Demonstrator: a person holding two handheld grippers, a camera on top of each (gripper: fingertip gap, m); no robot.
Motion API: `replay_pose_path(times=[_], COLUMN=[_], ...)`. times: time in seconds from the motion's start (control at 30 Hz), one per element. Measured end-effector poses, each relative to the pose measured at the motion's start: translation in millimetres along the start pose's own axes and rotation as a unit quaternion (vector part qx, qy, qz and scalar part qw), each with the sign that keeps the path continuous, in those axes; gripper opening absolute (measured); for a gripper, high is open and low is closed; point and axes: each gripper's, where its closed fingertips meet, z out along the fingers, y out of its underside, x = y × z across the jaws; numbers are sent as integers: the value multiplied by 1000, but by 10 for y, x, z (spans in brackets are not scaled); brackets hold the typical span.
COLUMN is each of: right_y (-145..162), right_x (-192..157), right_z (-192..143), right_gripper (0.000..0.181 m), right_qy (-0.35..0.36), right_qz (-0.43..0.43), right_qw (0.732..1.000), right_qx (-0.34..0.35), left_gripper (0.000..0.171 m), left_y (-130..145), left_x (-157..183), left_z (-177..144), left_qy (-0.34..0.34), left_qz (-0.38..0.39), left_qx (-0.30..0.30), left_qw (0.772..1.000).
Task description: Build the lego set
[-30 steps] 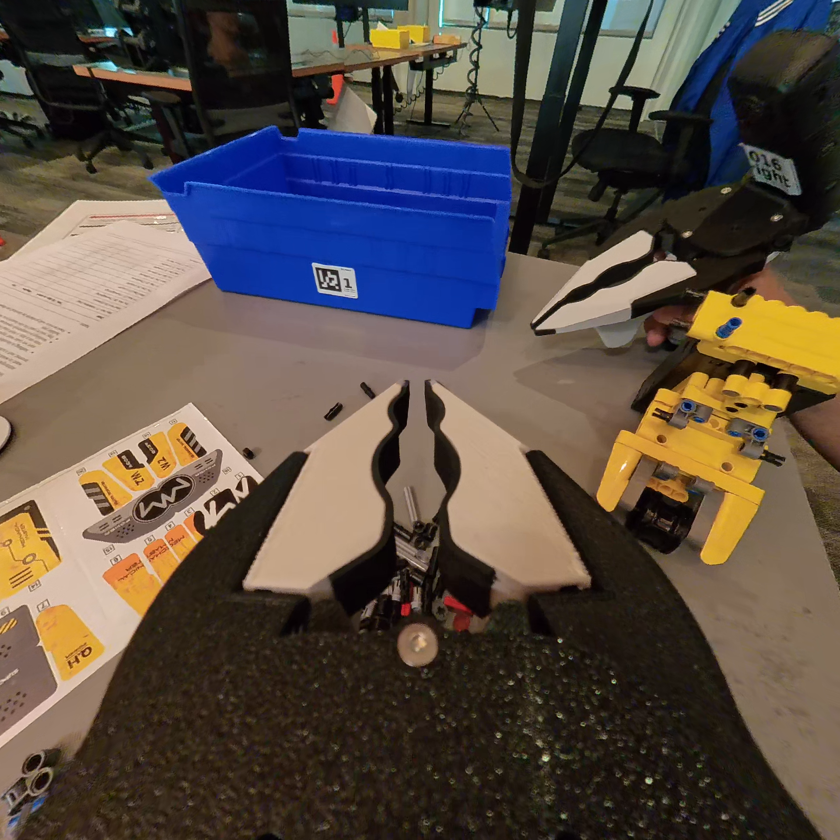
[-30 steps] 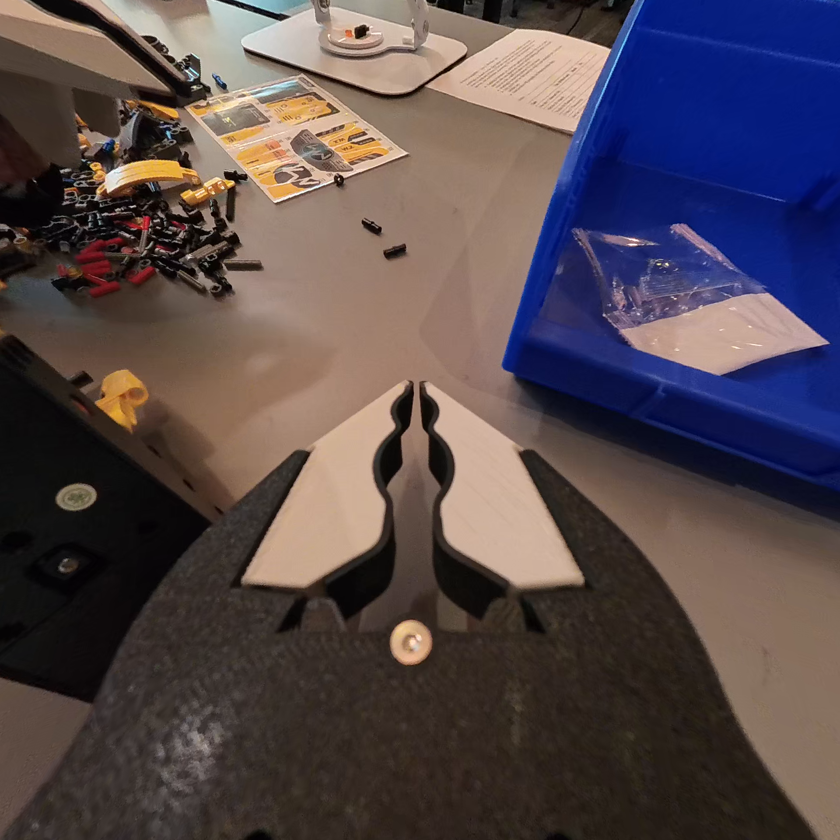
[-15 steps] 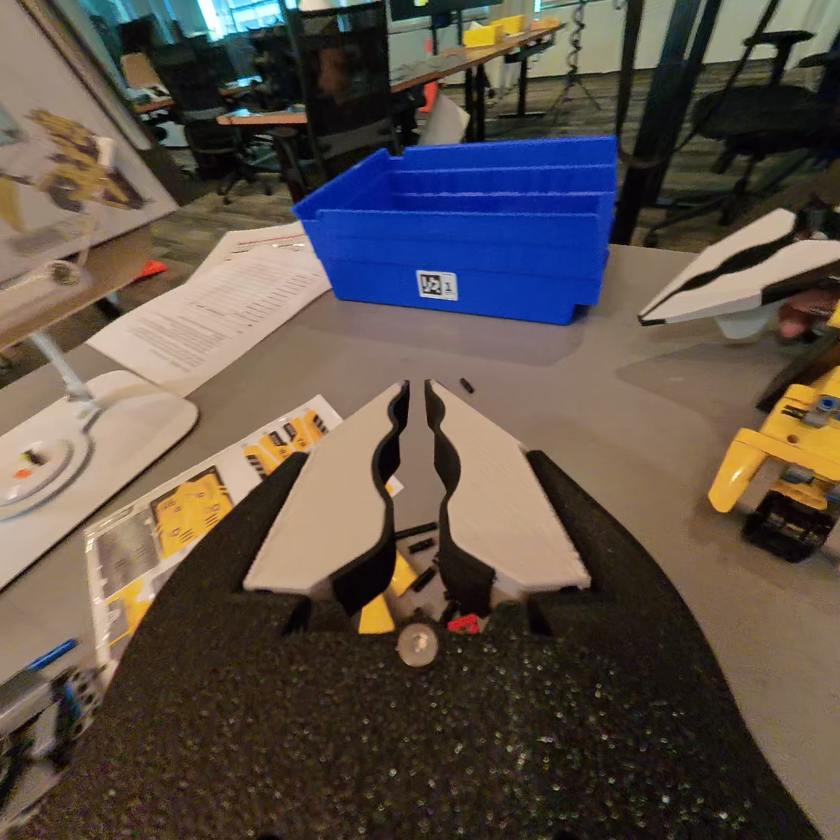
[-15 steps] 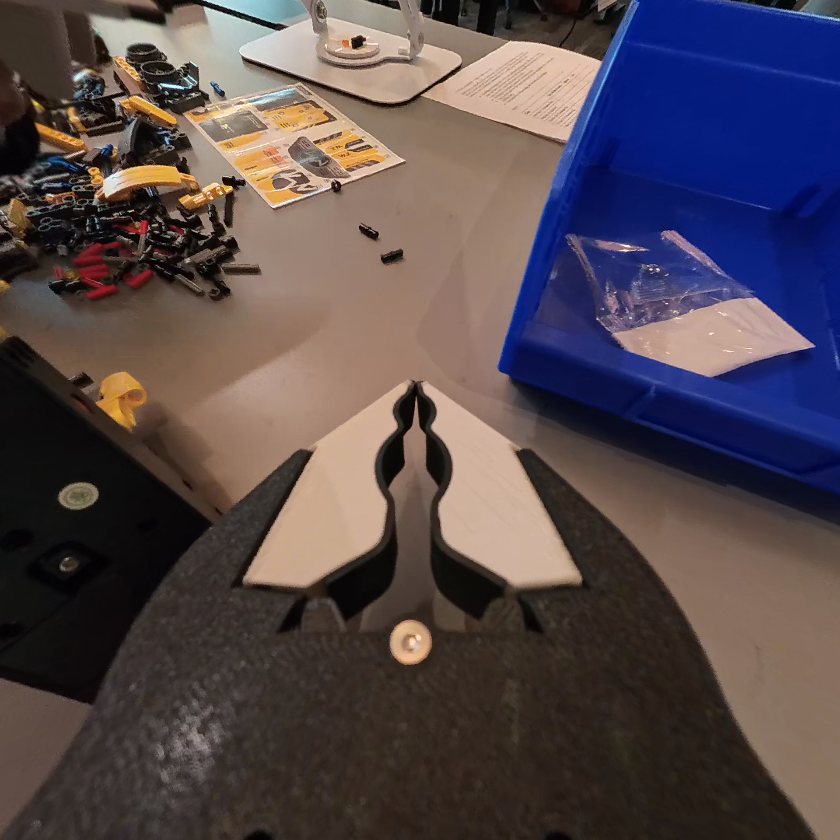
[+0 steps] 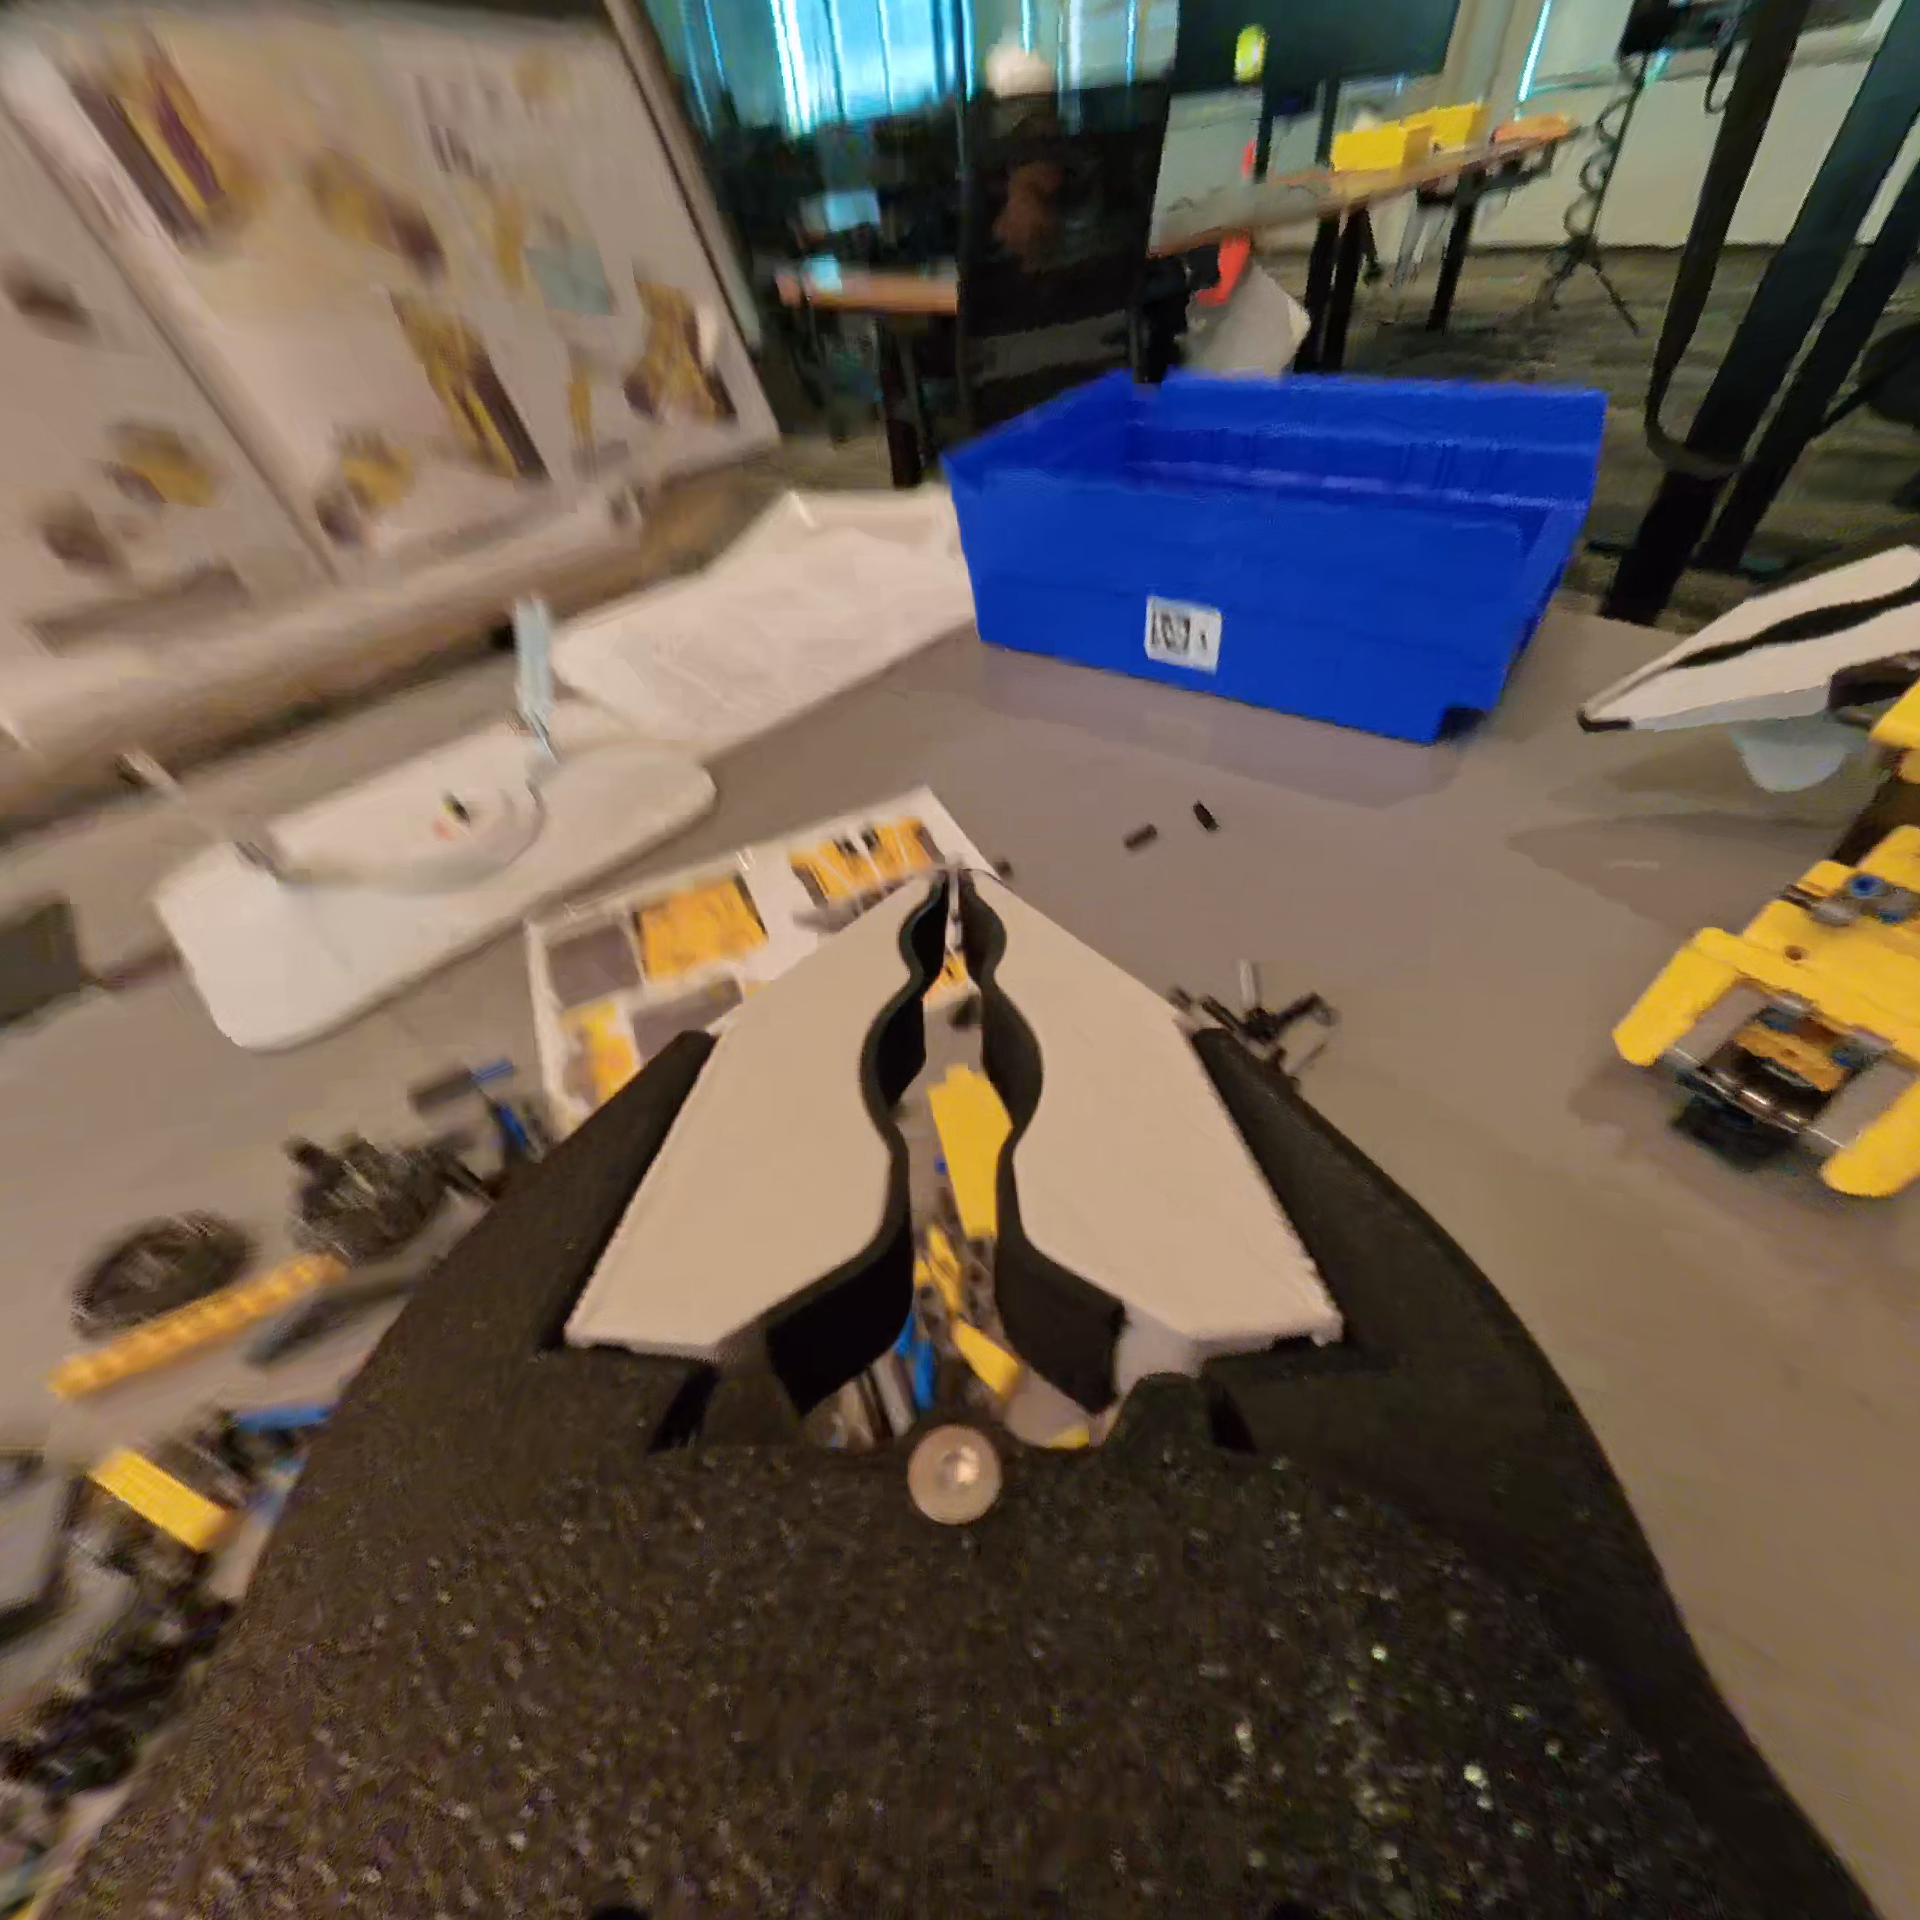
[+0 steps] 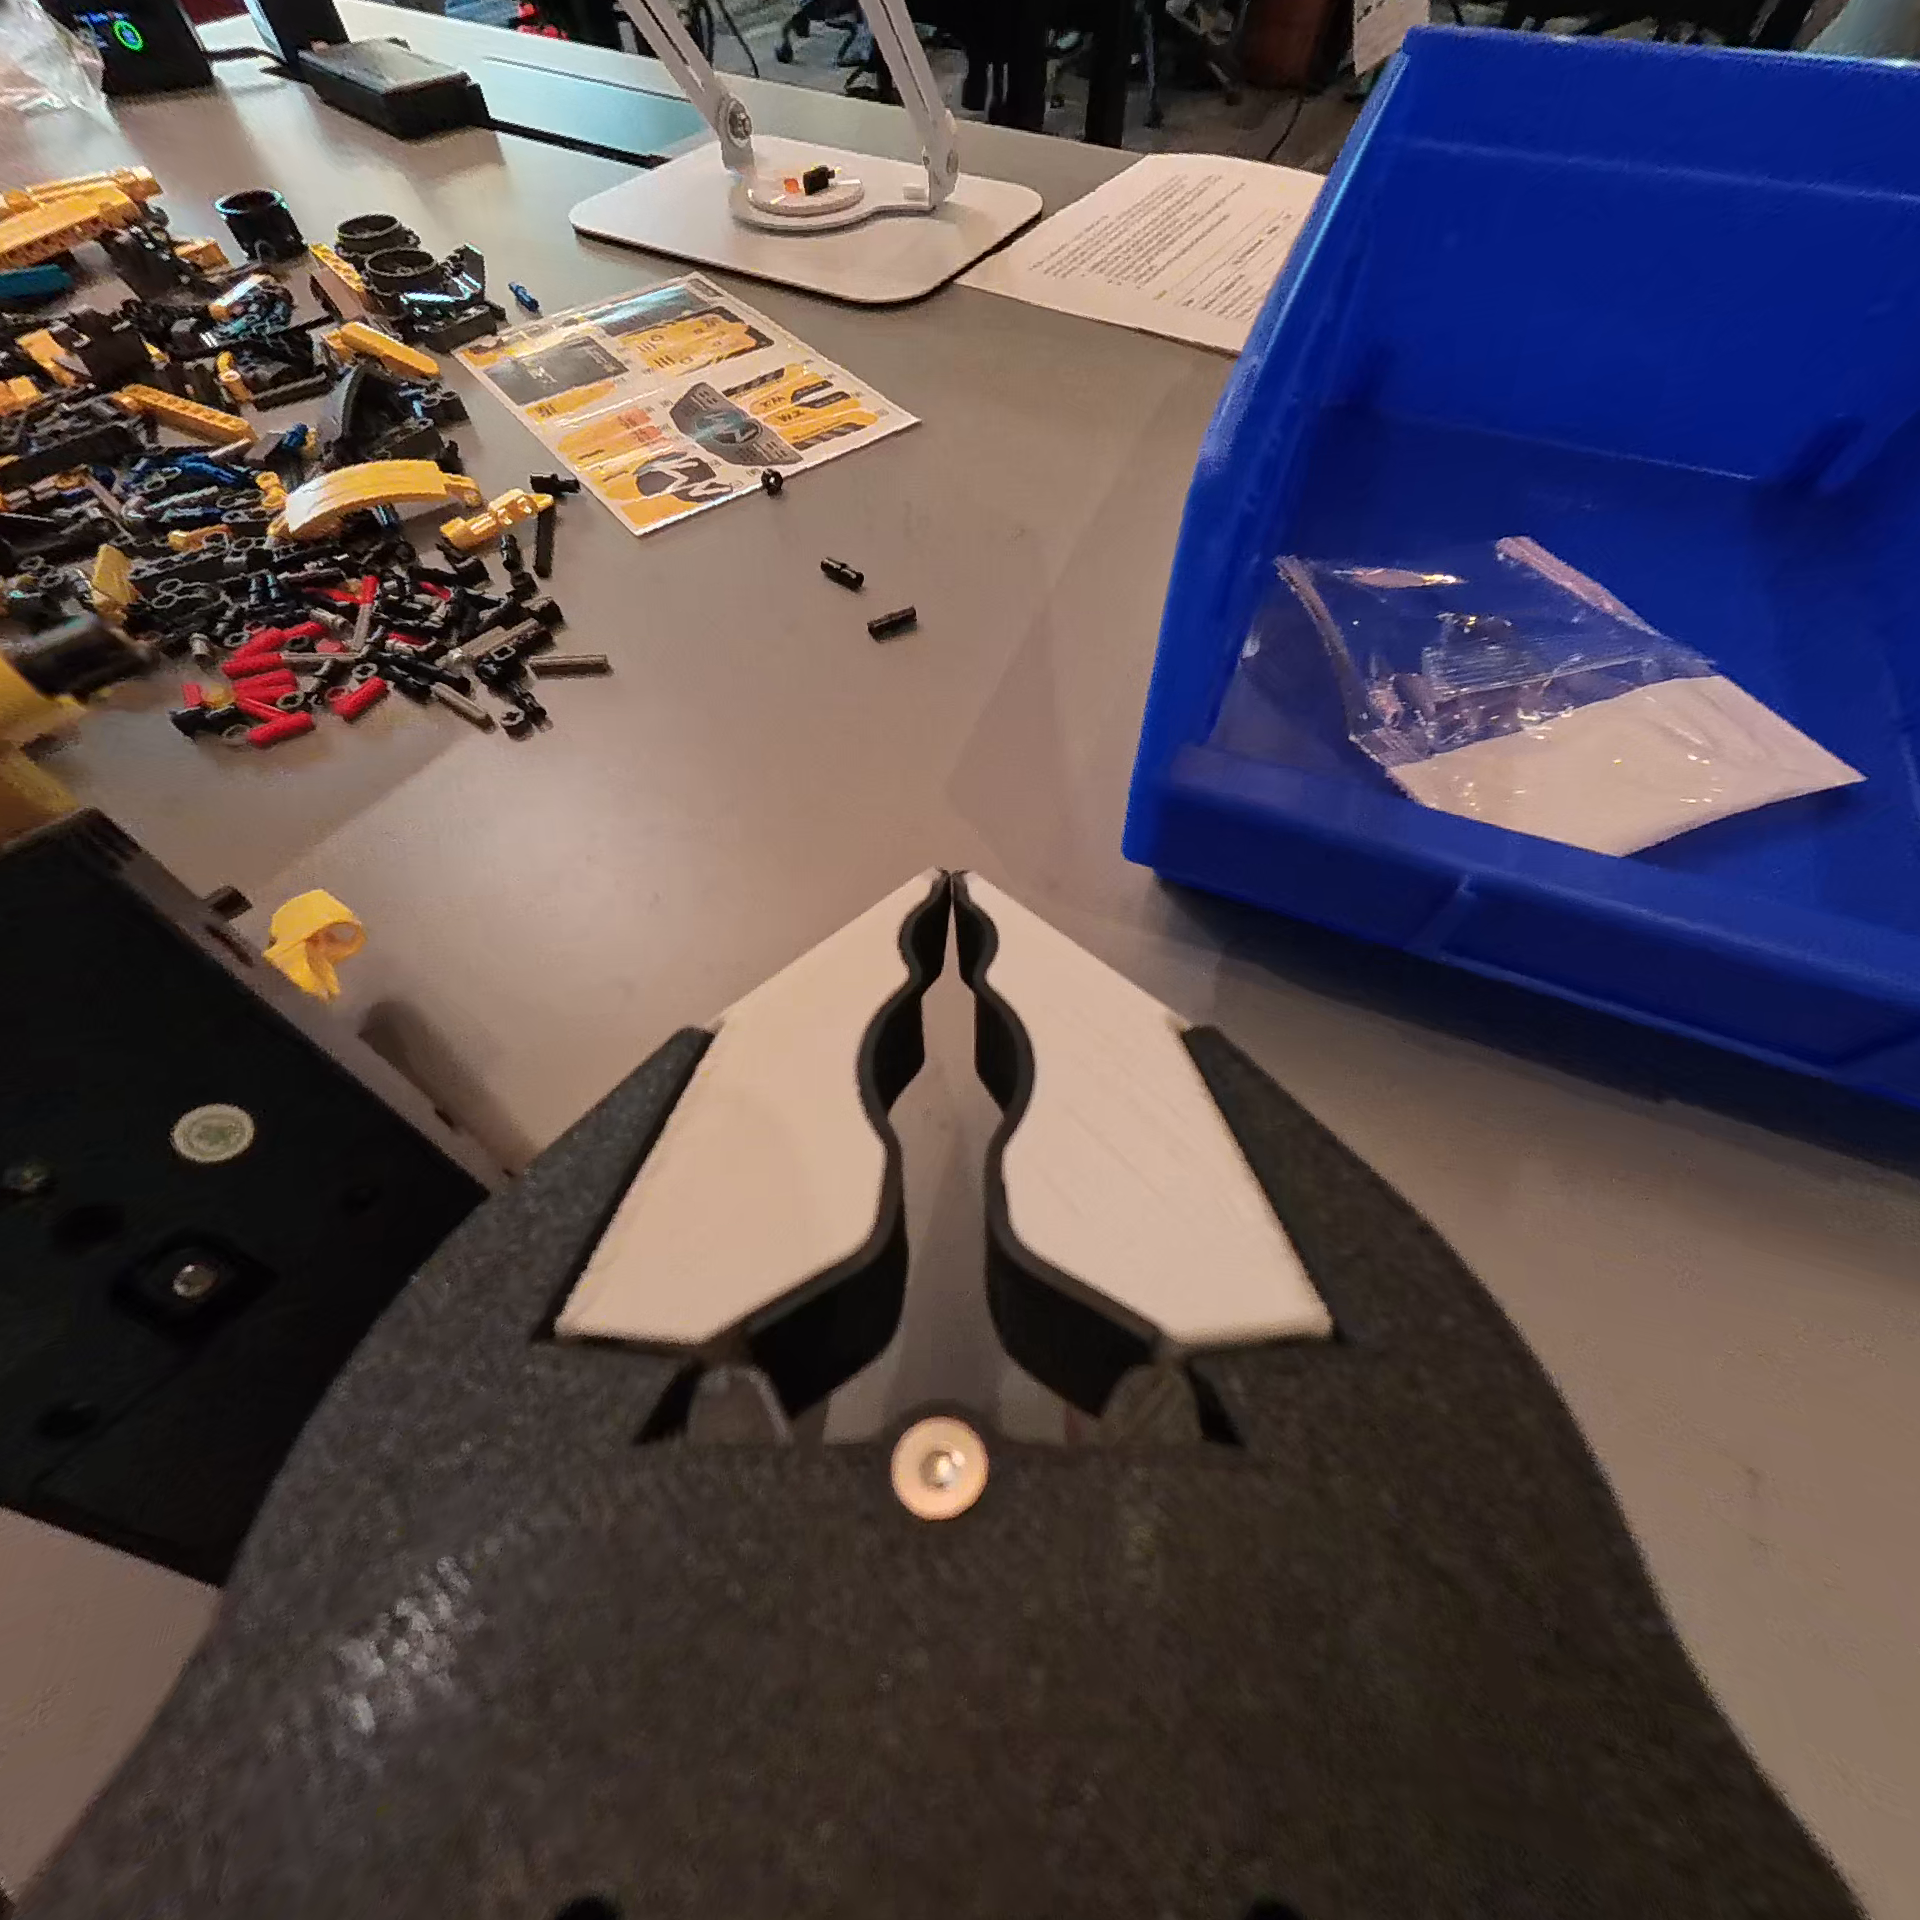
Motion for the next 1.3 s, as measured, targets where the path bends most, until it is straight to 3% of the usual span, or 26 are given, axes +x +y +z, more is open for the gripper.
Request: replay_pose_path(times=[0.07,0.13,0.17,0.27,0.37,0.47,0.53,0.7,0.83,0.87,0.93,1.0,1.13,1.3], right_y=[8,15,15,-5,-43,-92,-128,-203,-203,-199,-189,-177,-161,-143], right_x=[9,18,21,36,51,72,88,102,98,94,83,72,36,25], right_z=[7,15,17,6,-22,-63,-98,-173,-172,-167,-154,-140,-118,-98], right_gripper=[0,0,0,0,0,0,0,0,1,1,1,1,1,1], right_qy=[-4,-9,-14,-29,-48,-70,-85,-118,-118,-116,-114,-112,-114,-108], right_qz=[8,19,24,47,73,103,124,158,157,155,150,145,138,131], right_qw=[1000,1000,1000,998,996,992,987,977,977,977,979,980,982,984], right_qx=[-3,-6,-6,2,17,39,55,88,88,86,81,75,66,58], left_gripper=[16,61,67,67,66,47,26,24,24,24,25,25,25,26], left_y=[300,584,694,913,962,1119,1103,901,541,495,525,721,1123,1190], left_x=[30,34,63,87,43,50,69,221,561,736,1254,1674,1853,1955], left_z=[89,216,275,386,431,468,493,515,393,349,160,-120,-192,-212], left_qy=[25,28,35,25,-6,-20,-22,-3,52,95,240,363,380,415], left_qz=[-53,-99,-116,-126,-98,-72,-54,-3,53,68,107,164,217,201], left_qx=[-66,-123,-144,-196,-216,-267,-266,-229,-170,-161,-154,-164,-208,-212], left_qw=[996,987,982,972,971,961,962,973,983,980,952,902,875,862])
